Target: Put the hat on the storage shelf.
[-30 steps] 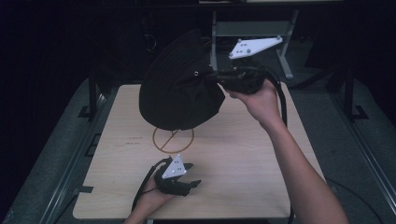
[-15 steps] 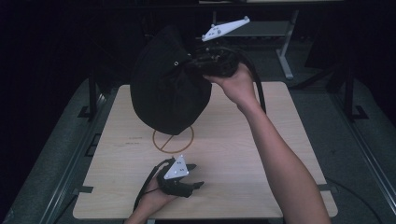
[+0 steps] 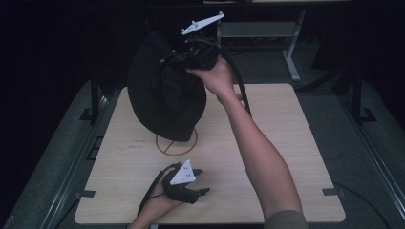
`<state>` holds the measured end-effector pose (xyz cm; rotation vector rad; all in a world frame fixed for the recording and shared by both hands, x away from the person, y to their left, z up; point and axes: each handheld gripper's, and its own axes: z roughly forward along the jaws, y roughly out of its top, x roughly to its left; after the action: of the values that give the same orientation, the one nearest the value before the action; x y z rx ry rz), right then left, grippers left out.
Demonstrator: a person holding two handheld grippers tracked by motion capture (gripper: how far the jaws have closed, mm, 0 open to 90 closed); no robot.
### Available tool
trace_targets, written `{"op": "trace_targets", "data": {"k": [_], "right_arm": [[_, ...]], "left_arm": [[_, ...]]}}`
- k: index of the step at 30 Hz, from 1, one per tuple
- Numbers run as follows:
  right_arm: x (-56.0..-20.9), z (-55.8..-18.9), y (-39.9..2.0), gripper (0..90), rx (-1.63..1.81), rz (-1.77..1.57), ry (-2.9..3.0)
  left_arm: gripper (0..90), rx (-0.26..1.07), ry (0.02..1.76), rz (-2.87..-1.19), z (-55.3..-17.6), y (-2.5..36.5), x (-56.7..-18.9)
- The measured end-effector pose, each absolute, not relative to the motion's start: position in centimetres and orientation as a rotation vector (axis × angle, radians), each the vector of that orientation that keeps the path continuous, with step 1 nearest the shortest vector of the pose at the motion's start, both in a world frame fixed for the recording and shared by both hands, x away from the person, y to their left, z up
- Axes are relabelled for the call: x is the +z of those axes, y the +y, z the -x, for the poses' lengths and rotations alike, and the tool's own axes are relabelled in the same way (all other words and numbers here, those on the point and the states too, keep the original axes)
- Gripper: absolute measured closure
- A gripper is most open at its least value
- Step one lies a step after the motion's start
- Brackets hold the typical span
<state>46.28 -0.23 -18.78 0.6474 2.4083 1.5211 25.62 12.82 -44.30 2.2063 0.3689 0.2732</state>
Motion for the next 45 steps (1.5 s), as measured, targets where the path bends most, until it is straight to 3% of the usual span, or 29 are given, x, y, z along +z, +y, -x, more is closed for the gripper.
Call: {"op": "trace_targets", "data": {"k": [15, 17, 19, 31, 45], "right_arm": [[-20.9, -49.2, 5.9, 82.9, 1.303, -0.686, 2.526], [-21.7, -49.2, 6.8, 71.3, 1.223, -0.667, 2.548], [-22.3, -49.2, 7.1, 67.2, 1.185, -0.662, 2.577], [-22.9, -48.5, 2.3, 45.0, 1.418, -0.746, 2.558], [-24.7, -47.1, -2.0, 34.6, 1.547, -0.799, 2.518]], "left_arm": [[35.1, 0.232, 0.321, -2.206, -25.4, 11.5, -44.0], [35.1, 0.234, 0.315, -2.213, -25.3, 11.4, -44.0], [35.0, 0.230, 0.323, -2.207, -25.1, 11.4, -44.1], [33.9, 0.230, 0.347, -2.198, -25.5, 11.8, -44.1], [29.8, 0.226, 0.419, -2.172, -26.0, 12.7, -44.2]]}}
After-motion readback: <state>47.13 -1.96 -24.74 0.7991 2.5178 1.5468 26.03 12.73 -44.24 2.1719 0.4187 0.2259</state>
